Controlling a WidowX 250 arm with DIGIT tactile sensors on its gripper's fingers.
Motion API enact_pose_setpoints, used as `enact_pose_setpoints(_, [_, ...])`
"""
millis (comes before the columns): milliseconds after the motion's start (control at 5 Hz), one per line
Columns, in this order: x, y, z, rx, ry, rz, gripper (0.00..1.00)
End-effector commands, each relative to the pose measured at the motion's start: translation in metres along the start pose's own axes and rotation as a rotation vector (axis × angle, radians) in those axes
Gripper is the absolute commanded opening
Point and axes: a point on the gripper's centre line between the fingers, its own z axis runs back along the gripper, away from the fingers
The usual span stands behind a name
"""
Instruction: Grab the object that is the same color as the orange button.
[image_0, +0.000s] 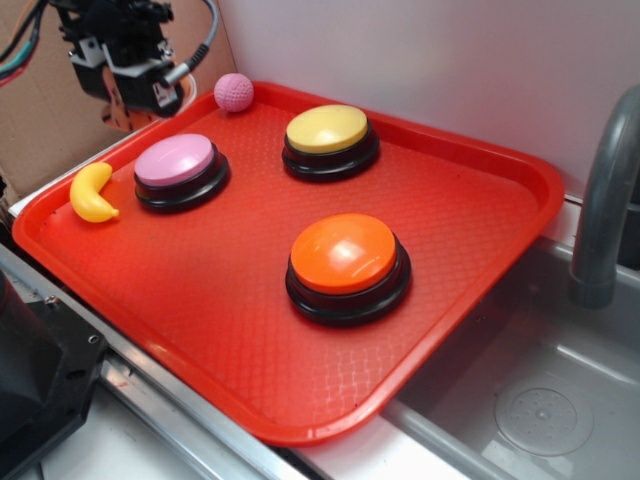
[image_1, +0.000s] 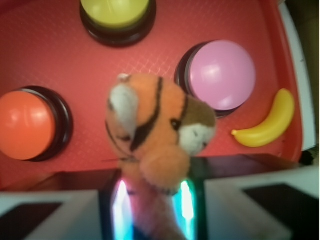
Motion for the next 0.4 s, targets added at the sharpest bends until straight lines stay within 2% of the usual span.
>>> enact_pose_setpoints(0, [0.0047,-0.0015,0.029,0.002,-0.12,-0.024,0.0])
enact_pose_setpoints(200, [0.0059,-0.0023,0.026,0.043,-0.116,-0.021,0.0])
